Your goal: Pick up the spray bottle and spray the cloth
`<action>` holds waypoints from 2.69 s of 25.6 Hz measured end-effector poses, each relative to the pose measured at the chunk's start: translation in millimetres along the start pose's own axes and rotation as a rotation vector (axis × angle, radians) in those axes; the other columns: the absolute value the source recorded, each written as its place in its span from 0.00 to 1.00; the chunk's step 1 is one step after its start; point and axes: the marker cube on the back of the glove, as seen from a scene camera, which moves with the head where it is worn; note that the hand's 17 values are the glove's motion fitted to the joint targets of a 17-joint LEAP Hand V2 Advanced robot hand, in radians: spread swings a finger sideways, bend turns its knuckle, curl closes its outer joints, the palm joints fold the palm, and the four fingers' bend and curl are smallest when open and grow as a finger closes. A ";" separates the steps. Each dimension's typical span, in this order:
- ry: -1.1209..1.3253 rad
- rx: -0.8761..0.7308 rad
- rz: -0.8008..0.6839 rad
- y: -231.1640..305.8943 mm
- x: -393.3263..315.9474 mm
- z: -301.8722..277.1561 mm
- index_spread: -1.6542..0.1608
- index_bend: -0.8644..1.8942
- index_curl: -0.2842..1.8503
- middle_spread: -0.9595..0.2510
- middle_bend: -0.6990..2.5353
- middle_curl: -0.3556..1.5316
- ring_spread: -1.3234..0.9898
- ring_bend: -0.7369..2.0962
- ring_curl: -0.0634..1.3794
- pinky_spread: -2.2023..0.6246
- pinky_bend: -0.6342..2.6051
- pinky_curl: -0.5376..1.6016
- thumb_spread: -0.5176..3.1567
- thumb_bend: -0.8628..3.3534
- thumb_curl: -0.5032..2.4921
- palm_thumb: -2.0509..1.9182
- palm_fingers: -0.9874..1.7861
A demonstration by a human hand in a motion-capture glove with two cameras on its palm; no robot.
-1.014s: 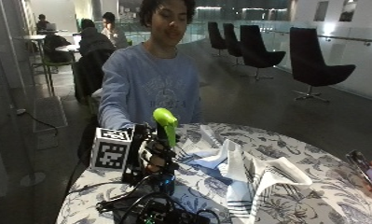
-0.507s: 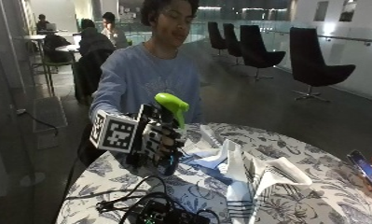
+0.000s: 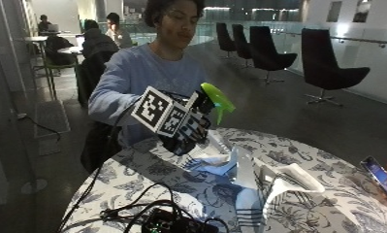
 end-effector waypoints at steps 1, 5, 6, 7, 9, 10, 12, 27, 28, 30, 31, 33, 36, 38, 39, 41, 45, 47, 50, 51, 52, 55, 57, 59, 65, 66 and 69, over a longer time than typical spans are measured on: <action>0.015 -0.013 0.010 -1.9 -3.1 1.7 0.80 0.37 0.34 0.73 0.33 0.42 0.57 0.42 0.30 0.86 0.25 0.38 0.36 0.20 0.35 0.75 0.76; 0.048 -0.053 0.052 -7.8 -9.5 9.8 0.80 0.37 0.34 0.74 0.33 0.42 0.57 0.41 0.30 0.86 0.25 0.38 0.36 0.20 0.35 0.74 0.76; 0.055 -0.062 0.062 -8.7 -9.8 12.1 0.80 0.37 0.34 0.74 0.33 0.42 0.57 0.41 0.30 0.85 0.25 0.38 0.36 0.20 0.36 0.74 0.76; 0.061 -0.071 0.072 -9.4 -9.9 14.4 0.80 0.37 0.34 0.74 0.33 0.42 0.57 0.41 0.30 0.85 0.25 0.38 0.36 0.20 0.36 0.74 0.76; 0.070 -0.086 0.087 -10.3 -9.6 18.5 0.80 0.37 0.34 0.74 0.33 0.43 0.57 0.41 0.30 0.85 0.25 0.38 0.37 0.20 0.36 0.74 0.76; 0.072 -0.091 0.094 -10.8 -9.6 20.0 0.80 0.37 0.34 0.74 0.33 0.43 0.57 0.41 0.30 0.85 0.25 0.38 0.37 0.20 0.36 0.74 0.76; 0.074 -0.097 0.104 -11.8 -10.0 21.8 0.81 0.37 0.34 0.74 0.33 0.43 0.57 0.41 0.30 0.85 0.25 0.38 0.37 0.20 0.36 0.74 0.76; 0.079 -0.108 0.133 -10.6 -3.4 28.6 0.81 0.37 0.35 0.74 0.34 0.43 0.58 0.41 0.31 0.85 0.25 0.38 0.39 0.20 0.36 0.73 0.76; 0.081 -0.110 0.136 -10.1 -2.4 29.2 0.81 0.37 0.35 0.74 0.34 0.43 0.58 0.41 0.31 0.85 0.25 0.38 0.39 0.20 0.36 0.74 0.76; 0.082 -0.116 0.144 -9.2 0.3 31.2 0.81 0.37 0.35 0.74 0.34 0.43 0.58 0.41 0.31 0.85 0.25 0.38 0.39 0.20 0.36 0.73 0.76; 0.080 -0.118 0.148 -8.8 1.6 32.6 0.81 0.37 0.35 0.74 0.34 0.43 0.58 0.41 0.31 0.85 0.25 0.38 0.39 0.20 0.36 0.73 0.76; 0.074 -0.118 0.150 -7.8 2.8 35.5 0.81 0.37 0.35 0.74 0.34 0.43 0.58 0.41 0.31 0.85 0.25 0.38 0.39 0.20 0.36 0.73 0.76; 0.050 -0.096 0.112 -4.7 -3.4 38.3 0.81 0.37 0.35 0.74 0.34 0.43 0.58 0.42 0.31 0.85 0.25 0.38 0.39 0.20 0.36 0.73 0.76; 0.011 -0.054 0.039 -0.8 -16.5 38.6 0.81 0.37 0.35 0.74 0.34 0.43 0.58 0.42 0.31 0.85 0.25 0.38 0.39 0.20 0.36 0.73 0.76; -0.015 -0.029 -0.012 1.4 -26.7 37.9 0.81 0.37 0.35 0.74 0.34 0.43 0.58 0.42 0.31 0.85 0.25 0.38 0.39 0.20 0.36 0.73 0.76; -0.078 0.014 -0.147 5.0 -55.4 35.6 0.81 0.37 0.35 0.74 0.34 0.43 0.58 0.42 0.32 0.85 0.25 0.38 0.39 0.20 0.36 0.73 0.76; -0.171 0.069 -0.432 -1.1 -121.7 53.6 0.81 0.37 0.35 0.74 0.34 0.43 0.58 0.42 0.32 0.85 0.24 0.38 0.40 0.20 0.36 0.73 0.76; -0.219 0.087 -0.529 -13.8 -146.3 81.7 0.81 0.38 0.35 0.73 0.34 0.43 0.58 0.42 0.31 0.85 0.24 0.38 0.40 0.20 0.36 0.73 0.76; -0.341 0.074 -0.607 -43.0 -169.8 135.1 0.80 0.38 0.36 0.73 0.34 0.43 0.57 0.41 0.31 0.84 0.24 0.37 0.40 0.20 0.36 0.73 0.75; -0.376 0.066 -0.617 -55.4 -173.5 153.4 0.80 0.38 0.36 0.73 0.34 0.44 0.57 0.41 0.31 0.84 0.23 0.37 0.40 0.20 0.36 0.73 0.75; -0.399 0.060 -0.618 -68.5 -174.9 172.2 0.80 0.38 0.36 0.73 0.34 0.44 0.57 0.41 0.31 0.84 0.23 0.37 0.41 0.20 0.35 0.73 0.74; -0.400 0.018 -0.595 -100.8 -168.9 232.2 0.79 0.38 0.36 0.72 0.34 0.44 0.57 0.40 0.31 0.83 0.23 0.36 0.41 0.20 0.35 0.73 0.73; -0.343 -0.027 -0.578 -112.8 -156.9 265.8 0.79 0.38 0.36 0.72 0.34 0.44 0.56 0.39 0.31 0.83 0.23 0.36 0.41 0.20 0.35 0.73 0.73; -0.254 -0.077 -0.568 -120.0 -139.4 287.3 0.79 0.39 0.37 0.72 0.33 0.43 0.56 0.39 0.31 0.83 0.23 0.36 0.42 0.20 0.35 0.73 0.73; -0.226 -0.055 -0.527 -141.5 -125.5 312.9 0.79 0.40 0.37 0.72 0.32 0.43 0.56 0.38 0.30 0.83 0.23 0.35 0.42 0.20 0.33 0.71 0.72; -0.245 -0.046 -0.523 -143.4 -127.5 314.5 0.79 0.40 0.37 0.72 0.32 0.43 0.56 0.38 0.30 0.83 0.23 0.35 0.42 0.20 0.33 0.71 0.72; -0.274 -0.071 -0.516 -140.7 -129.2 315.4 0.78 0.39 0.37 0.71 0.32 0.43 0.56 0.38 0.30 0.83 0.23 0.35 0.42 0.20 0.32 0.71 0.72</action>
